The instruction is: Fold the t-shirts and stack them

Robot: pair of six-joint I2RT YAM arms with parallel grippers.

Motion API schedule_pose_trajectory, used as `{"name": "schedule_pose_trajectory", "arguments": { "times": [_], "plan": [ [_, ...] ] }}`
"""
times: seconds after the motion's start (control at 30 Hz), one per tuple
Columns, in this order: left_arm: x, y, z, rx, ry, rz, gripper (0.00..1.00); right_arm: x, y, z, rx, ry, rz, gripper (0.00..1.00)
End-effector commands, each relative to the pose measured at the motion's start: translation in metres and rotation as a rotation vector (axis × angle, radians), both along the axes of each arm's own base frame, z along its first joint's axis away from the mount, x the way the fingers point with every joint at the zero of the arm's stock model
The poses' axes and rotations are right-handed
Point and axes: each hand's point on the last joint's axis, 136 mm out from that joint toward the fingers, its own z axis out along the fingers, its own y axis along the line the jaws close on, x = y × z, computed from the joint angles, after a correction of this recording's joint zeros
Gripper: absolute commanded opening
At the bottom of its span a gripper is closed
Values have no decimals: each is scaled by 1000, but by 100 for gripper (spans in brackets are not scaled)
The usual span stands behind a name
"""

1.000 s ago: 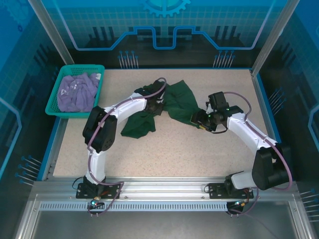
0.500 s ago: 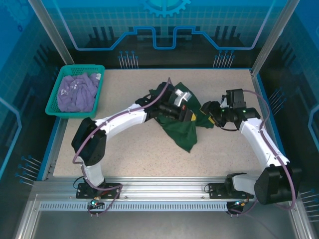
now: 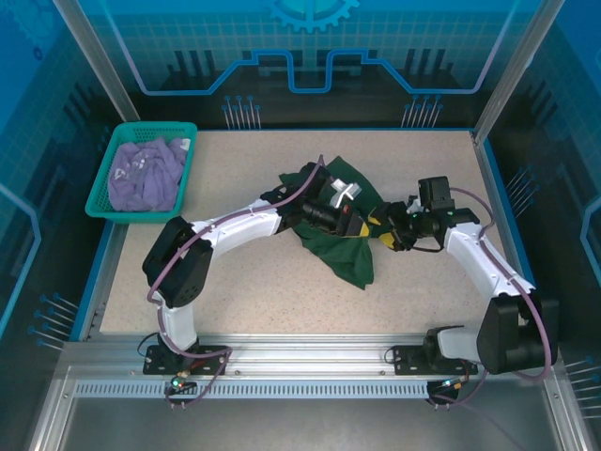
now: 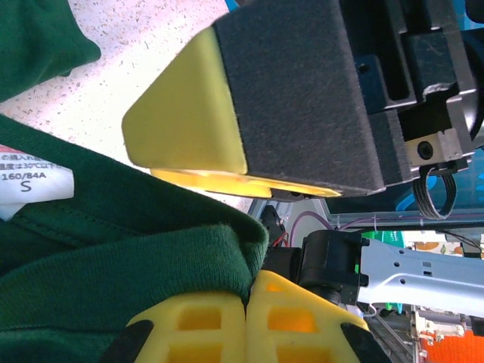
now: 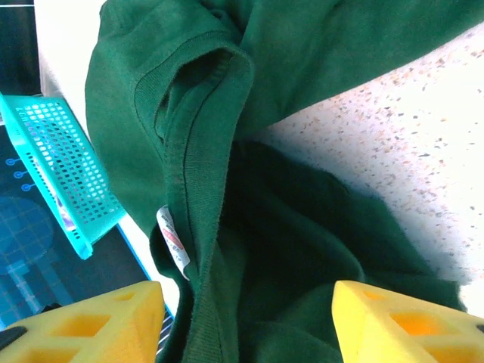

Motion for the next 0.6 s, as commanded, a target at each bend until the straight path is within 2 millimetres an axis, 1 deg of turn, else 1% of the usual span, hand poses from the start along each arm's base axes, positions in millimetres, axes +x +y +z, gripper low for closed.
{"name": "schedule_pose_trajectory", "arguments": {
  "times": [0.0,0.07,0.17,0.37,0.57],
  "plan": [
    [-4,1,5,-20,-40,-31,0,3,11,12,83,-12,12,61],
    [-4,1,3,-11,-47,-30,0,4,14,14,99,-14,18,60],
    [-1,3,0,9,-64,-21,0,4,19,14,130,1,41,56],
    [3,5,-5,47,-98,-10,0,1,24,11,147,35,74,48],
    [6,6,-8,55,-112,-5,0,3,30,16,160,31,93,46]
  ]
}}
